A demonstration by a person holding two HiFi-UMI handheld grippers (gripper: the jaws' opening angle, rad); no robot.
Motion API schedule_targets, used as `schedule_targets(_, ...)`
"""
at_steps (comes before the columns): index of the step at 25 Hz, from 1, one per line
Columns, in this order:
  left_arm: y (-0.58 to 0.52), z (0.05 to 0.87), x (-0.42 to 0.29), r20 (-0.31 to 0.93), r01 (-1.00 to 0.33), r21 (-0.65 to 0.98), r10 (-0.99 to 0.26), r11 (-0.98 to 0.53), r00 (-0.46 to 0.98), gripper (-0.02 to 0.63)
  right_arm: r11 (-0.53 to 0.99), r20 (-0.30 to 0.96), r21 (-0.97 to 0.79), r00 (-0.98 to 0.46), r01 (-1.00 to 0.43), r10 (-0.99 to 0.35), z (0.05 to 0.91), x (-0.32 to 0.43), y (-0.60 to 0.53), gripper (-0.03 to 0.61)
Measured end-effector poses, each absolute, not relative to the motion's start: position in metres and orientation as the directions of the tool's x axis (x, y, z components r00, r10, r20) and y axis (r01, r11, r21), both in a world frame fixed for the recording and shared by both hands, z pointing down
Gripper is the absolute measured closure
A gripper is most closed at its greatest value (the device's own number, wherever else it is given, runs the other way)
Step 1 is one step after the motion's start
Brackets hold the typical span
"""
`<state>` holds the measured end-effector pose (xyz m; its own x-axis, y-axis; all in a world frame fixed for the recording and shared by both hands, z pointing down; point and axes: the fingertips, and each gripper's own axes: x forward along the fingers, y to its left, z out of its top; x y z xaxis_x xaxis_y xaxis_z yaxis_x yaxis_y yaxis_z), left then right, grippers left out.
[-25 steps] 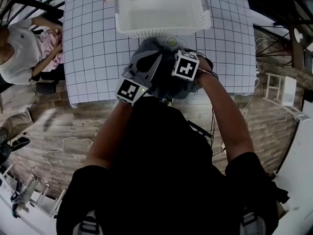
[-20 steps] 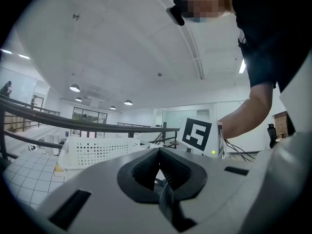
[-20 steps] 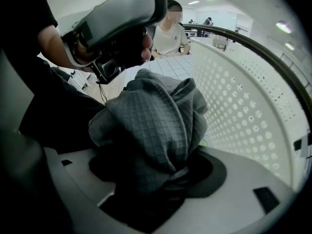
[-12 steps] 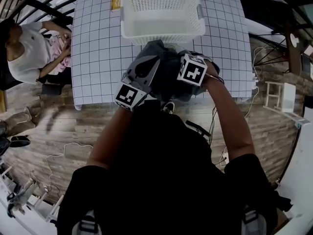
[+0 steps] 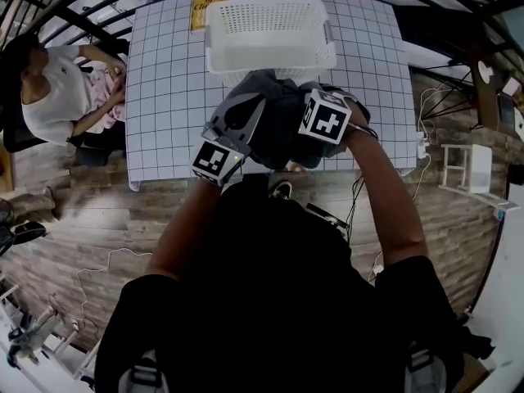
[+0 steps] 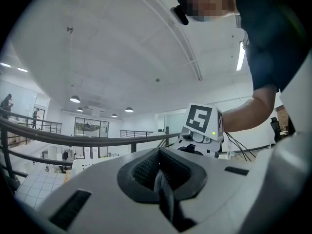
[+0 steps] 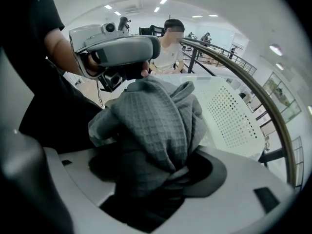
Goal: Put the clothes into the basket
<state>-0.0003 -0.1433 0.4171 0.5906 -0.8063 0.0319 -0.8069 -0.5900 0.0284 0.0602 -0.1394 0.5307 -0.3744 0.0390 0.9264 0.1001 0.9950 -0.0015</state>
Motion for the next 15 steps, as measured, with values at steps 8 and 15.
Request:
schedule_targets(8, -0.154, 0.393, -0.002, 0.013, -0.808, 0.003, -0.808, -0.59, 0.59, 0.611, 0.995, 0.923, 0.05, -0.384, 0.092, -0.011, 0.505, 0.071, -0.155, 0.23)
schedule_targets(15, -0.167, 0.369, -0.006, -0.026, -0.812, -0.012, -0.812, -0.583, 0.583, 0.611, 0.991, 0.916, 0.102, -0.397, 0.086, -0.06, 0.481, 0.072, -0.171, 0.23)
